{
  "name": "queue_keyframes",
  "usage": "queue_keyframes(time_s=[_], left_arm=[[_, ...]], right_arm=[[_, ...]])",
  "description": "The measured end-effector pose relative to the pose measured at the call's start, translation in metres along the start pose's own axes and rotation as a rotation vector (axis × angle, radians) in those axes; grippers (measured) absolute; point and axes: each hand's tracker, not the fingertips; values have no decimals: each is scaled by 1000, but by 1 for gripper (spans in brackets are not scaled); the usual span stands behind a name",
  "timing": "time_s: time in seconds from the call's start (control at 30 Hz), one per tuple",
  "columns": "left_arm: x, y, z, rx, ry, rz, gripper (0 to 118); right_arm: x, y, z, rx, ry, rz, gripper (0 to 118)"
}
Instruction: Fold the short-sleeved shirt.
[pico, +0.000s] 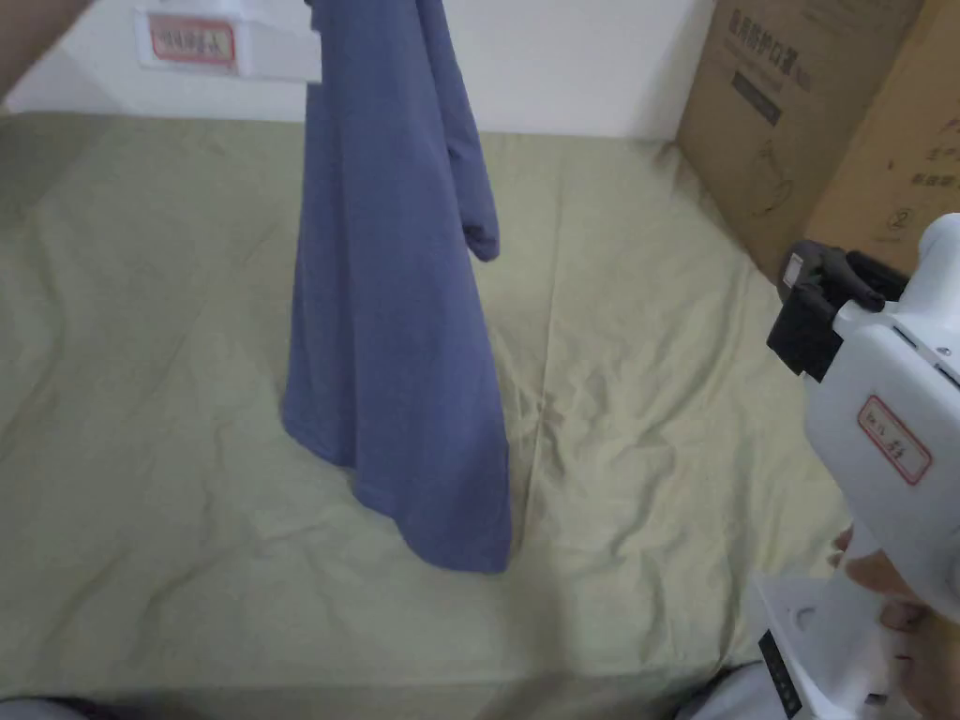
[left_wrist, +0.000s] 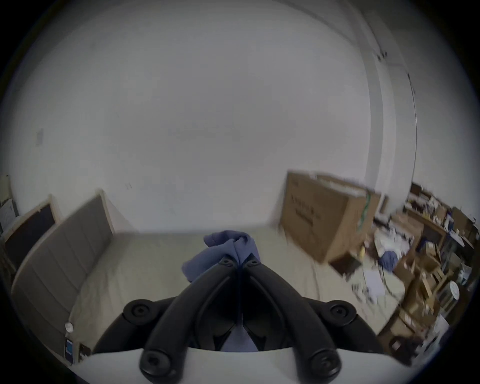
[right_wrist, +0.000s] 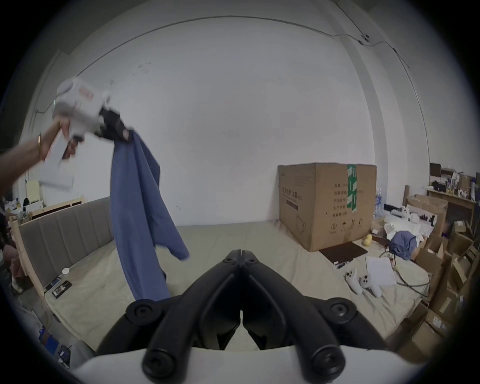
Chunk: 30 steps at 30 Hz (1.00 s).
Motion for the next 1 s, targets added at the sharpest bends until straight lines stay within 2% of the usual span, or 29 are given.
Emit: queue_keyframes(time_s=[0.1,0.27,0.4,0.5,0.53,0.57,0.6,0.63,0.7,0.73,0.77,0.87,0.93,1.0], left_arm=[[16,-70,-56,-164,-29,-7,0],[38,-213,-142,-509,-42,-57,0],[56,-305,-165,-686,-30,-57,0],[66,-346,-166,-772,-17,-36,4],[68,-354,-167,-786,-11,-33,7],[69,-364,-167,-808,-3,-31,18],[66,-367,-167,-812,7,-22,43],[65,-372,-166,-820,19,-14,60],[58,-360,-162,-734,10,40,85],[39,-348,-162,-708,-2,92,92],[31,-335,-155,-665,-38,146,96],[9,-282,-112,-433,-76,287,97],[-4,-251,-77,-251,-71,265,101],[-11,-231,-40,-72,4,195,109]], right_arm=[[8,-11,-7,-46,-14,-27,0],[14,-27,-13,-99,-53,-15,0],[19,-34,-16,-134,-70,-3,0],[24,-38,-19,-156,-83,-12,0],[25,-40,-20,-161,-83,-18,0],[25,-41,-21,-167,-87,-21,0],[25,-42,-22,-172,-89,-22,0],[24,-43,-22,-174,-90,-22,0],[23,-43,-24,-178,-88,-21,0],[22,-43,-25,-180,-83,-18,0],[19,-42,-26,-179,-76,-11,0],[9,-39,-33,-173,-60,4,0],[1,-35,-37,-156,-40,2,0],[-9,-32,-41,-136,-21,7,0]])
